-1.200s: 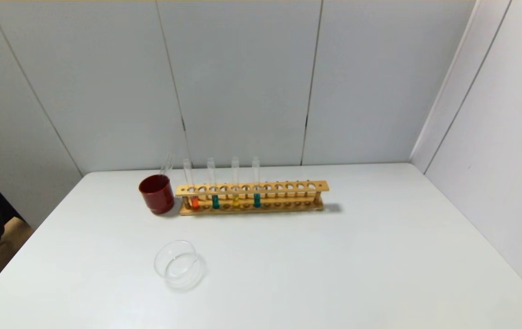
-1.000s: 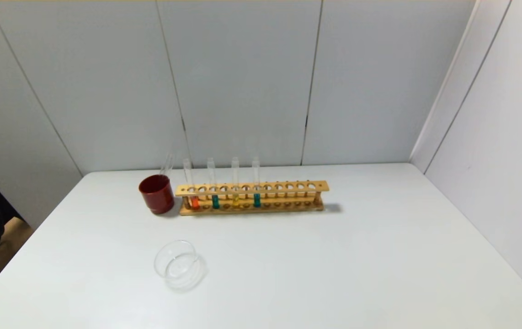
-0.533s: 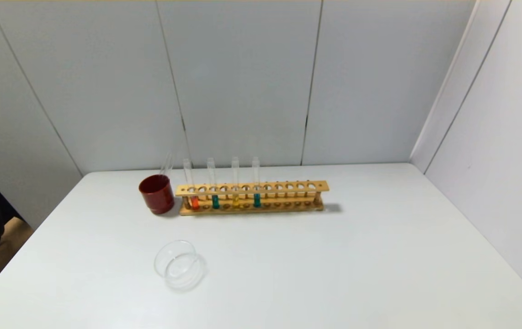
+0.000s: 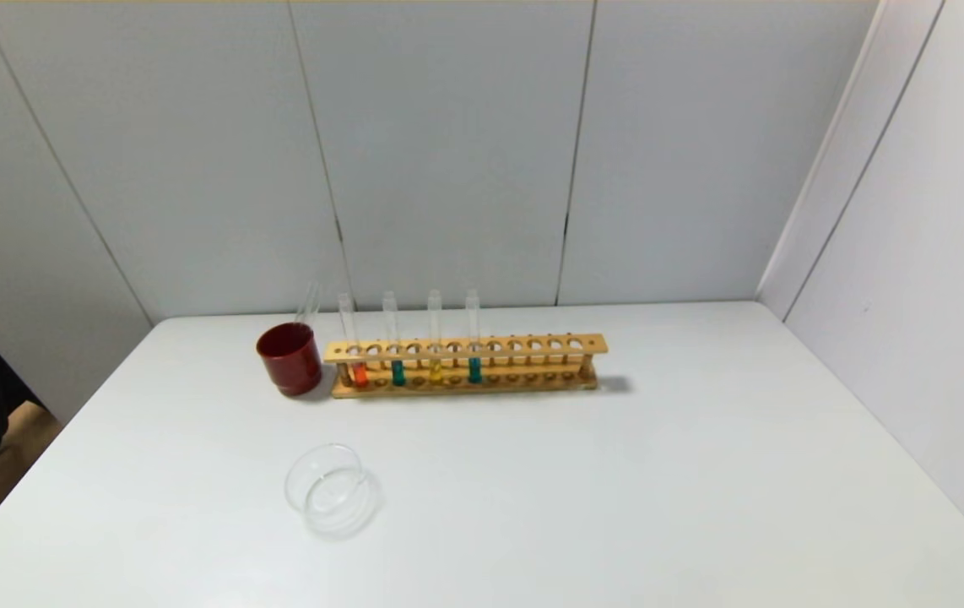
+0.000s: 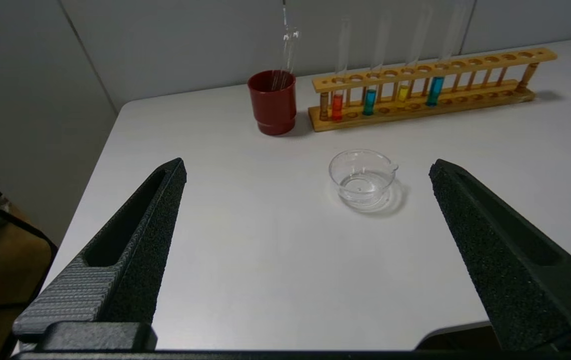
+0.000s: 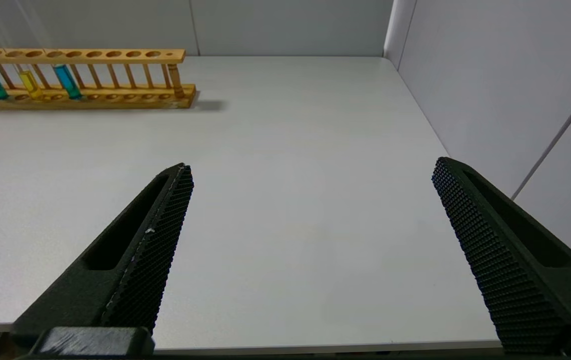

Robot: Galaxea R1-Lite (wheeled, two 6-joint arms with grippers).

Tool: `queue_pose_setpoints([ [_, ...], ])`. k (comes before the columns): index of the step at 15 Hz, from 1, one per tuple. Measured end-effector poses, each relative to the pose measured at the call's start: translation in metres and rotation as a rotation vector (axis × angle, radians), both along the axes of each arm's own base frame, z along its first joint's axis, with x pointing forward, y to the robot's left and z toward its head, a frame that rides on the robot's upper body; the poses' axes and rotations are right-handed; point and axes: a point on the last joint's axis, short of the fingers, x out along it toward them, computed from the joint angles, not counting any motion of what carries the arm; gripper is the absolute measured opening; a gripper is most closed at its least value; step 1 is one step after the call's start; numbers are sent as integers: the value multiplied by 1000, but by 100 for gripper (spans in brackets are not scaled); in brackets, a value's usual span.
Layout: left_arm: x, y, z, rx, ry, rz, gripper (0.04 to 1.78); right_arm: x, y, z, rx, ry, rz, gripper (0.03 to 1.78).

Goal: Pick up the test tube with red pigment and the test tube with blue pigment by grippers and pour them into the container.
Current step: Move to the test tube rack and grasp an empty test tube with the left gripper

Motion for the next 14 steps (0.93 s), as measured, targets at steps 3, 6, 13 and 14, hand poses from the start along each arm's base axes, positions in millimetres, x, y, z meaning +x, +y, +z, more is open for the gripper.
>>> queue_pose_setpoints([
  [3,20,0,53,9,44,-63,172,0,0,0,0,0,0,175],
  [6,70,-4,93,13,99,-94,172,0,0,0,0,0,0,175],
  [13,230,-20,96,19,234,-120,172,0,0,0,0,0,0,175],
  [14,251,-23,89,18,248,-125,172,0,0,0,0,0,0,175],
])
